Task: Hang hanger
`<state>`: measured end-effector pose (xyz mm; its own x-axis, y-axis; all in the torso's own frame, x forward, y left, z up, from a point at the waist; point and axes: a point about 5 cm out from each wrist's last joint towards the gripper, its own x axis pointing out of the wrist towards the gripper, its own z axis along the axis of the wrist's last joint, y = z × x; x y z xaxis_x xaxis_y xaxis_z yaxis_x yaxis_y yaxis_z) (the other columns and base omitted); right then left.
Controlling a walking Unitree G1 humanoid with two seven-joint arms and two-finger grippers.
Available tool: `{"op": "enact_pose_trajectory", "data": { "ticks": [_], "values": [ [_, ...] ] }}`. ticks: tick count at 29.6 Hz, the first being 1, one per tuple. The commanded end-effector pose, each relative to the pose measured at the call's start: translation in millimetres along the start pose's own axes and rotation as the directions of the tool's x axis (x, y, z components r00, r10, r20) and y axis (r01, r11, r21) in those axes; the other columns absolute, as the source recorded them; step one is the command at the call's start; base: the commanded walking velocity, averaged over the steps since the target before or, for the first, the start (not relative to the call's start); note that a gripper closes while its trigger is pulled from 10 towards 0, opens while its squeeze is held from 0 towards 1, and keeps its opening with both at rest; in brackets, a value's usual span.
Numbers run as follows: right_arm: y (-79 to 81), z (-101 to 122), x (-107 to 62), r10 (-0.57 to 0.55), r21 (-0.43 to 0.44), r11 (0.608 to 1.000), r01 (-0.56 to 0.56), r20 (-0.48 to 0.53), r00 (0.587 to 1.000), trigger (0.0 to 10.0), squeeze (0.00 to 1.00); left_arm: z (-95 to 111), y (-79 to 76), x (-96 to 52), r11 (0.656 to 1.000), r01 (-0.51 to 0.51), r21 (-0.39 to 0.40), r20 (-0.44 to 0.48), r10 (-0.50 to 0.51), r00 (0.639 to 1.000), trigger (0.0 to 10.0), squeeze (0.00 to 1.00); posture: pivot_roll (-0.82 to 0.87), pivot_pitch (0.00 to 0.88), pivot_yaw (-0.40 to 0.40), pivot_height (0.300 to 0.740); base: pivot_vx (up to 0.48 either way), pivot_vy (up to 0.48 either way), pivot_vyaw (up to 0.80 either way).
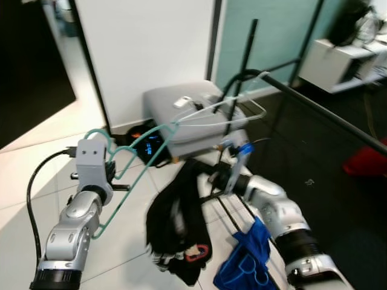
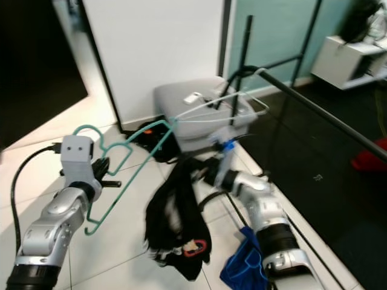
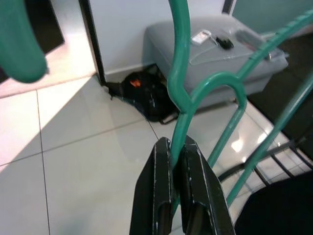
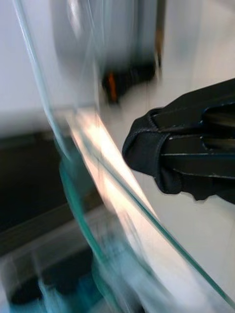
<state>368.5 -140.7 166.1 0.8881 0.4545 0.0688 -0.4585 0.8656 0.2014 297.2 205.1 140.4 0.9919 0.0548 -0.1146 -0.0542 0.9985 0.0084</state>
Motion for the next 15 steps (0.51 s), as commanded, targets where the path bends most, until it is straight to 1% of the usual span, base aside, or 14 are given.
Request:
{"op": "enact_pose_trajectory", "data": {
  "ticks": [1,2,3,4,5,6,8,9,10,12,13,14,15],
  "values": [
    [-44.9,17.0,-18.9,-0.323,0.025,0.946,0.322,0.1,0.941,10.0,0.0,-18.3,14.7,-4.3,0.998,-0.059,-0.002,-0.085,0.058,0.995,10.0,0.0,0.04,0.044,-0.063,0.74,0.0,0.0,0.77],
    [-55.9,20.0,-25.3,-0.393,0.005,0.919,0.394,0.103,0.914,10.0,0.0,-18.8,14.3,-4.4,0.999,-0.053,-0.012,-0.085,0.052,0.995,10.0,0.0,0.04,0.042,-0.06,0.74,0.0,0.0,0.77],
    [-55.9,20.0,-25.3,-0.393,0.005,0.919,0.394,0.103,0.914,10.0,0.0,-18.8,14.3,-4.4,0.999,-0.053,-0.012,-0.085,0.052,0.995,10.0,0.0,0.04,0.042,-0.06,0.74,0.0,0.0,0.77],
    [-69.7,24.1,-34.7,-0.466,-0.036,0.881,0.472,0.111,0.878,10.0,0.0,-19.4,13.8,-4.4,0.999,-0.045,-0.02,-0.088,0.043,0.995,10.0,0.0,0.03,0.04,-0.06,0.74,0.0,0.0,0.77],
    [-79.8,27.1,-42.3,-0.515,-0.064,0.849,0.524,0.117,0.849,10.0,0.0,-19.8,13.1,-4.2,0.999,-0.037,-0.024,-0.089,0.035,0.995,10.0,0.0,0.03,0.036,-0.058,0.74,0.0,0.0,0.77],
    [-79.8,27.1,-42.3,-0.515,-0.064,0.849,0.524,0.117,0.849,10.0,0.0,-19.8,13.1,-4.2,0.999,-0.037,-0.024,-0.089,0.035,0.995,10.0,0.0,0.03,0.036,-0.058,0.74,0.0,0.0,0.77],
    [-99.7,32.9,-58.7,-0.608,-0.146,0.771,0.62,0.125,0.784,10.0,0.0,-20.1,11.7,-4.0,0.999,-0.022,-0.024,-0.092,0.019,0.996,10.0,0.0,0.03,0.035,-0.059,0.74,0.0,0.0,0.77],
    [-99.7,32.9,-58.7,-0.608,-0.146,0.771,0.62,0.125,0.784,10.0,0.0,-20.1,11.7,-4.0,0.999,-0.022,-0.024,-0.092,0.019,0.996,10.0,0.0,0.03,0.035,-0.059,0.74,0.0,0.0,0.77],
    [-107.7,34.3,-65.4,-0.643,-0.17,0.736,0.655,0.124,0.756,10.0,0.0,-20.4,11.2,-3.8,1.0,-0.018,-0.024,-0.093,0.016,0.996,10.0,0.0,0.02,0.029,-0.058,0.74,0.0,0.0,0.77],
    [-107.7,34.3,-65.4,-0.643,-0.17,0.736,0.655,0.124,0.756,10.0,0.0,-20.4,11.2,-3.8,1.0,-0.018,-0.024,-0.093,0.016,0.996,10.0,0.0,0.02,0.029,-0.058,0.74,0.0,0.0,0.77],
    [-117.6,35.7,-74.1,-0.685,-0.208,0.69,0.693,0.122,0.719,10.0,0.0,-20.6,10.8,-3.7,1.0,-0.015,-0.025,-0.093,0.013,0.996,10.0,0.0,0.02,0.029,-0.058,0.74,0.0,0.0,0.77],
    [-117.6,35.7,-74.1,-0.685,-0.208,0.69,0.693,0.122,0.719,10.0,0.0,-20.6,10.8,-3.7,1.0,-0.015,-0.025,-0.093,0.013,0.996,10.0,0.0,0.02,0.029,-0.058,0.74,0.0,0.0,0.77],
    [-130.2,33.6,-85.1,-0.739,-0.231,0.633,0.739,0.105,0.666,10.0,0.0,-20.9,10.0,-3.5,1.0,-0.011,-0.027,-0.093,0.008,0.996,10.0,0.0,0.02,0.023,-0.062,0.74,0.0,0.0,0.77]
  ]
}}
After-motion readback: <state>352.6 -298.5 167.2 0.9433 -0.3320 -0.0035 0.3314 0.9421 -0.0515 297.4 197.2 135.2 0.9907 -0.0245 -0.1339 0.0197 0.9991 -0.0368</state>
